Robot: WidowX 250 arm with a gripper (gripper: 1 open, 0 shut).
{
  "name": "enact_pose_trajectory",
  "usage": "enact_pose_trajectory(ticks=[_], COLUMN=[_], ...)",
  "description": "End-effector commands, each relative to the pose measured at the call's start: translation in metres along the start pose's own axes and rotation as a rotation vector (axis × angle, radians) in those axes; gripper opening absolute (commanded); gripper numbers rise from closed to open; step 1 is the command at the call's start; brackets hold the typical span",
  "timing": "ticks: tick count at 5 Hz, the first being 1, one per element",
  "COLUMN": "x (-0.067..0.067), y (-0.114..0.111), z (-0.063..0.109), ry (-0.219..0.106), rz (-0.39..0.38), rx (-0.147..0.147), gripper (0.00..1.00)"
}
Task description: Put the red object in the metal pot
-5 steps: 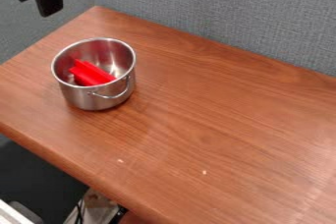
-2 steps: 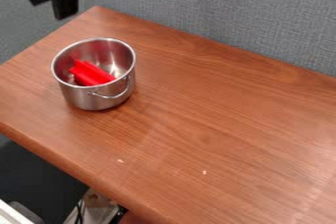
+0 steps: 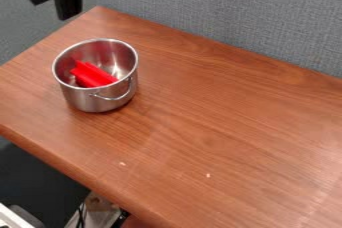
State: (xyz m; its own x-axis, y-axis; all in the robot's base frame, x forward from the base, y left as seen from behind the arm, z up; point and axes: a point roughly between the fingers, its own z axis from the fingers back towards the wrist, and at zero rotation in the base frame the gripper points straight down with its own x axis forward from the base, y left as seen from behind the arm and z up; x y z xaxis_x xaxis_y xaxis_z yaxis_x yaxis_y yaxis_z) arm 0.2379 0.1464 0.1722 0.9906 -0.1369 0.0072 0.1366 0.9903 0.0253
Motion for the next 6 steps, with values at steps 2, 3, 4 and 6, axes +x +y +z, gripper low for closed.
enact_pose_trajectory(ticks=[2,3,4,6], x=[-0.008,-0.012,-0.017,0.008], y=[0.000,-0.007,0.001,-0.022], z=[0.000,-0.003,-0.011,-0.019], ry=[0.009,0.005,-0.002,-0.023], rz=[-0.017,-0.061,-0.048,0.041], rx=[0.000,-0.021,-0.058,-0.067], gripper=[1.00,1.00,1.00,1.00])
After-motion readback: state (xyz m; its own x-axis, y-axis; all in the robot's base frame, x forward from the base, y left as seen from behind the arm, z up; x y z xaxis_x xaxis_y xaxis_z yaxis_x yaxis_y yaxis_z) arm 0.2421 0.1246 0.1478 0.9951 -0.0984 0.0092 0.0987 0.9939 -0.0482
